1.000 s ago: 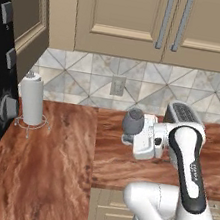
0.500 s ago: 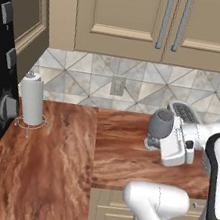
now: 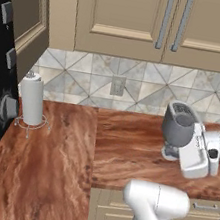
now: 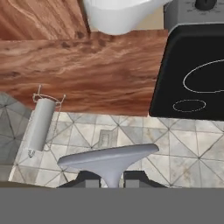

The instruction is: Retrieve the wine glasses from the counter and place one next to each plate.

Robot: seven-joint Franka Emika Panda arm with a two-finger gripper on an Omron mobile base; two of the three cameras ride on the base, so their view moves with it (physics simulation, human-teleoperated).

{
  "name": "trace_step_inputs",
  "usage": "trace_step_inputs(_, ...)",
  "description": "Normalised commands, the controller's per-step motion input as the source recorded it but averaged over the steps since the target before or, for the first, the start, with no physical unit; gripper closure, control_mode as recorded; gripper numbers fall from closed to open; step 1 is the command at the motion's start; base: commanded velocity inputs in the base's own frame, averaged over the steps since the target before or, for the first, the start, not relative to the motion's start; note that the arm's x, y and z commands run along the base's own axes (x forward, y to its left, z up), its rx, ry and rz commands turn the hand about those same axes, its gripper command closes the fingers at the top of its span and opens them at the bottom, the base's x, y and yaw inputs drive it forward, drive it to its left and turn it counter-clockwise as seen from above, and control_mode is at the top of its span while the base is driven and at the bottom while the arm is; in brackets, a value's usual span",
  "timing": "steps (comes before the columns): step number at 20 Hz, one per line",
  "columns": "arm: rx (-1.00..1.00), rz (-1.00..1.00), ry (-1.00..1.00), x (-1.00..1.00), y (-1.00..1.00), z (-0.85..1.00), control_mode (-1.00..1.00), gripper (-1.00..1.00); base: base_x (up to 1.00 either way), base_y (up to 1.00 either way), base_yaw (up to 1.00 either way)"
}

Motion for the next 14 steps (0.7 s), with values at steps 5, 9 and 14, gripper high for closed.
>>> trace_step_inputs(5,0.00,-0.06,0.00,-0.07,-0.01,0.00,1.00,1.00,-0.14,-0.40,-0.45)
trace_step_inputs(9,0.00,0.00,0.00,0.00,0.00,0.00,1.00,1.00,-0.02,-0.26,-0.89)
trace_step_inputs(14,0.00,0.00,0.00,0.00,0.00,0.00,1.00,1.00,0.00,0.00,-1.00)
